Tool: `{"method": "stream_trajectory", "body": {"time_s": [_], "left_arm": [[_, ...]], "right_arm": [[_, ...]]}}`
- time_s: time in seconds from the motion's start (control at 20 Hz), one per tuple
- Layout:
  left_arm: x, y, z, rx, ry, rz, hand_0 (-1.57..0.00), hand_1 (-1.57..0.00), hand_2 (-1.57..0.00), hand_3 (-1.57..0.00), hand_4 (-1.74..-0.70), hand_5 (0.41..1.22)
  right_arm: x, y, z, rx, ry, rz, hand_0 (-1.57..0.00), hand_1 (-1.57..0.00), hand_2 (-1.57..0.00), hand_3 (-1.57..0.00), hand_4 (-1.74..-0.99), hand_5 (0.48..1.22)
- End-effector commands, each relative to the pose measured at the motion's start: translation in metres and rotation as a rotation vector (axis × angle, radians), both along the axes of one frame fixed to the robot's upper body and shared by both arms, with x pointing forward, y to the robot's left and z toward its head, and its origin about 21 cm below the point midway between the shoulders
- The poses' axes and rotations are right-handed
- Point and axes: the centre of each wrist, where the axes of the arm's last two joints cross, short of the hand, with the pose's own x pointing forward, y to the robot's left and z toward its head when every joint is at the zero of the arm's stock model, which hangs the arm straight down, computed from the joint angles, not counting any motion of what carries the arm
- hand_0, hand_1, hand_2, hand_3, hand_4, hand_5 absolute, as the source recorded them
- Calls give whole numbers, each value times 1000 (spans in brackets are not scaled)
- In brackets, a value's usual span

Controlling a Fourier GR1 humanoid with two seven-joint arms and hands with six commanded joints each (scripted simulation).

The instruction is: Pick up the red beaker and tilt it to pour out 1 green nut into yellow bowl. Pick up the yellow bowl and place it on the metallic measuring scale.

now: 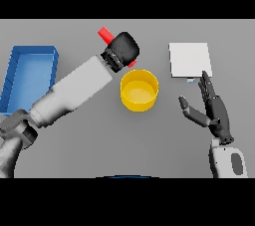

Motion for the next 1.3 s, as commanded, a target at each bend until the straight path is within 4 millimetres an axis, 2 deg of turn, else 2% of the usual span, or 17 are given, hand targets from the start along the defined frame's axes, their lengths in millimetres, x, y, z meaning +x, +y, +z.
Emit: {"method": "stream_trajectory", "body": {"time_s": [0.0, 0.1, 0.15, 0.3, 0.4, 0.6, 0.95, 1.05, 1.1, 1.2, 1.25], "left_arm": [[-1, -6, -1, 25, -17, -16, -1571, -1571, -1571, -1475, -1731, 1221], [-6, -10, 2, 76, -39, -59, -1571, -1571, -1571, -1509, -1735, 1221], [-6, -11, -4, 100, -56, -66, -1571, -1571, -1571, -1522, -1736, 1221], [-7, -17, -4, 225, -83, -109, -1571, -1571, -1571, -1546, -1738, 1221], [-10, -24, -8, 294, -89, -152, -1571, -1571, -1571, -1555, -1739, 1221], [-12, -38, -9, 366, -116, -156, -1571, -1571, -1571, -1564, -1740, 1221], [-9, -47, -1, 468, -175, -176, -1571, -1571, -1571, -1570, -1741, 1221], [-8, -46, 3, 465, -194, -191, -1571, -1571, -1571, -1570, -1740, 1221], [-5, -47, 12, 462, -205, -183, -1571, -1571, -1571, -1570, -1740, 1221], [1, -50, 34, 431, -249, -176, -1571, -1571, -1571, -1571, -1738, 1159], [7, -47, 44, 420, -278, -165, -1571, -1571, -1571, -1571, -1738, 1171]], "right_arm": [[0, 0, 2, -9, -4, 1, 1, 1, 1, 1, -1298, 599], [3, 1, 2, -11, 10, -3, 1, 1, 1, 1, -1297, 602], [1, 5, 1, -4, 4, -3, 1, 1, 1, 1, -1291, 603], [-3, 4, 1, -14, 3, -4, 1, 1, 1, 1, -1283, 602], [1, 3, 1, -22, 11, -14, 1, 1, 1, 1, -1290, 607], [-2, 2, 0, -28, 1, -14, 1, 1, 1, 1, -1283, 601], [0, -1, -4, -51, 5, -32, 1, 1, 1, 1, -1245, 585], [-2, 2, 0, -48, -6, -23, 1, 1, 1, 1, -1235, 584], [-3, 1, -1, -40, -8, -22, 1, 1, 1, 1, -1233, 585], [-1, 2, -1, -42, -11, -14, 1, 1, 1, 1, -1222, 590], [0, 1, -3, -35, -9, -13, 1, 1, 1, 1, -1219, 595]]}}
